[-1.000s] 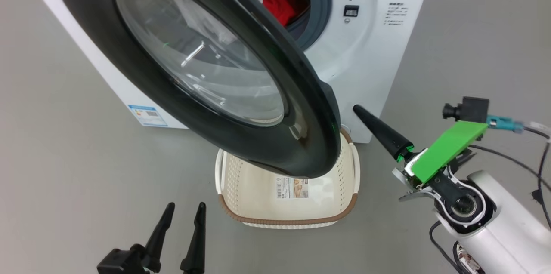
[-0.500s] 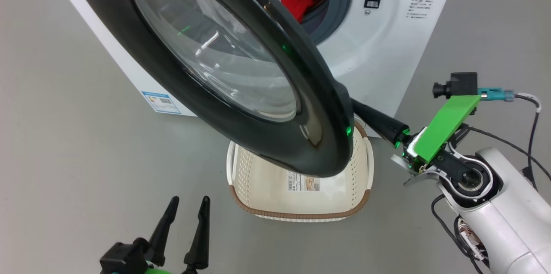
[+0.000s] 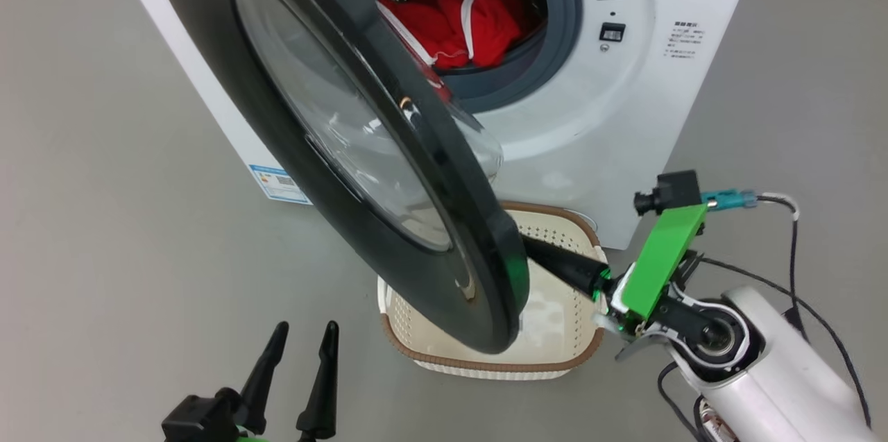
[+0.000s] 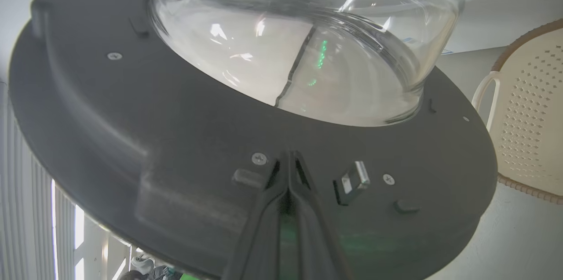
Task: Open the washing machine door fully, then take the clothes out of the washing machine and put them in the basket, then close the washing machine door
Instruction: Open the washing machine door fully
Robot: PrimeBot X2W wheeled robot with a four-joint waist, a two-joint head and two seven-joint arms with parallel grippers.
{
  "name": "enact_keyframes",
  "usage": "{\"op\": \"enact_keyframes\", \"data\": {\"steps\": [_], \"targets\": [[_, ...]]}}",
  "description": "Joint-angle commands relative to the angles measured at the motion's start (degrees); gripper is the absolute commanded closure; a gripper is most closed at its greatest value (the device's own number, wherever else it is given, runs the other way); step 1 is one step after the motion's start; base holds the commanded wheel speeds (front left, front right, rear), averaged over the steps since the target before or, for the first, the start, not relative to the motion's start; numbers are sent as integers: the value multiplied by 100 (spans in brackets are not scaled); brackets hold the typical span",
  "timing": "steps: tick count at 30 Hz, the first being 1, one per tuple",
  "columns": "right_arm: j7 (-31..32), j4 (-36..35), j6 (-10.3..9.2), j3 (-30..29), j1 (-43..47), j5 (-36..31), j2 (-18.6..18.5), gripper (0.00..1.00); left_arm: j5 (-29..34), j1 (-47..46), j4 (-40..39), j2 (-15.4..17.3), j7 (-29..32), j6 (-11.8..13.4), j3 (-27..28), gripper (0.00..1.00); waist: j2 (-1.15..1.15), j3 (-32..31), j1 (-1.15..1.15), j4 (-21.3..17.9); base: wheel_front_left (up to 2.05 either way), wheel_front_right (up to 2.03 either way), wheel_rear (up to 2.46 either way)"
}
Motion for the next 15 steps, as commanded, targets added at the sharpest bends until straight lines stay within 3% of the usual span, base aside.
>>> {"op": "enact_keyframes", "data": {"steps": [1,15], "targets": [[72,-188,44,105,60,-103,121,100,21,10,-109,49,-70,41,192,0,0,-64,0,75,0,0,0],[389,-319,44,313,325,-218,547,100,205,195,-84,49,-70,237,306,0,0,-352,0,570,0,0,0]]}}
